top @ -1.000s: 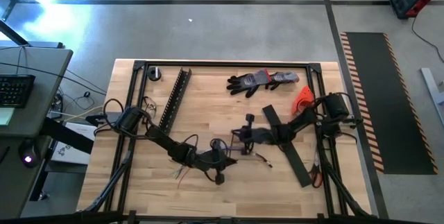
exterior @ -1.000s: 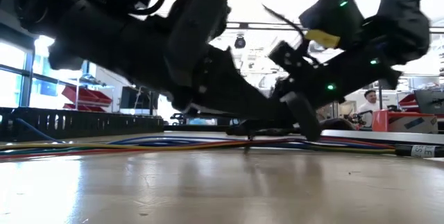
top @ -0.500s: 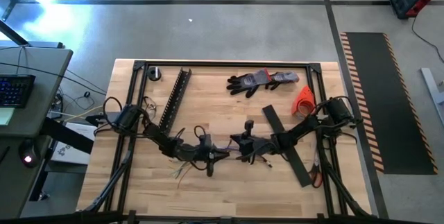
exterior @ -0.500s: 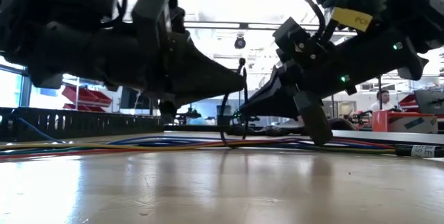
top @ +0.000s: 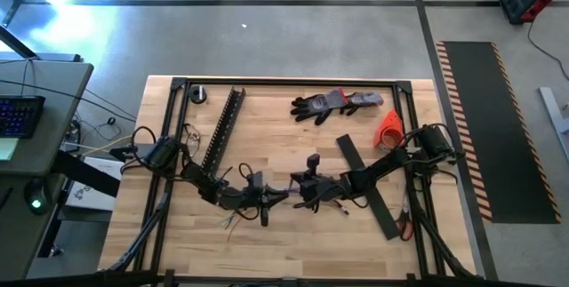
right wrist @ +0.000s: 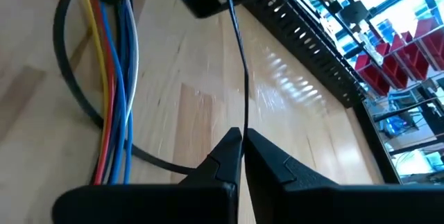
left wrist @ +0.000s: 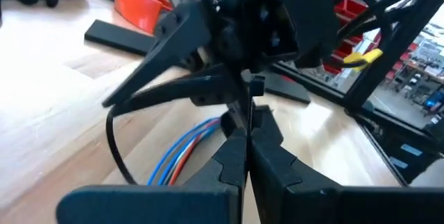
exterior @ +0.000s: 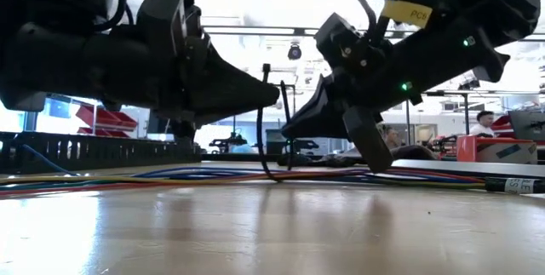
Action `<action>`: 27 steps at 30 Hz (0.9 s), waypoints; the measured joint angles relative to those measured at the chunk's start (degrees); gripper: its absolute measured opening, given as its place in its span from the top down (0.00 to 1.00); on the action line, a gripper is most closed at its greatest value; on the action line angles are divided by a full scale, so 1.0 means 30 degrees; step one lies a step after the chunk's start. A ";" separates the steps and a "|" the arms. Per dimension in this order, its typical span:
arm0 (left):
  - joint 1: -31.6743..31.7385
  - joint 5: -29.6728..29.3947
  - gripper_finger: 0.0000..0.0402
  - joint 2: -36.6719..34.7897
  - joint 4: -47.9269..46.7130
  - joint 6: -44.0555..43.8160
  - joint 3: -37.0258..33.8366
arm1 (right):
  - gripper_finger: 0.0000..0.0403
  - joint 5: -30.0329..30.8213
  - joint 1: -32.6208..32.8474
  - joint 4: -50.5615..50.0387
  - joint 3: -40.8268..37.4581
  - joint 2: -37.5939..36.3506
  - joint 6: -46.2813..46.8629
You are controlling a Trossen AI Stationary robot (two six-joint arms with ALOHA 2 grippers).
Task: Ziptie cables
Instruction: Wrap the cables wires with the black zip tie
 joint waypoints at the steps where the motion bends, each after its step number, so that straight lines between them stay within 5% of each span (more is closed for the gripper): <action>1: 0.0003 0.0065 1.00 0.0000 0.0029 -0.0092 -0.0026 | 1.00 0.0004 0.0000 -0.0018 0.0070 0.0000 0.0006; 27: 0.0175 0.0617 1.00 0.0000 0.0058 -0.0390 0.0018 | 1.00 -0.0151 -0.0058 -0.1615 0.1601 0.0000 -0.1733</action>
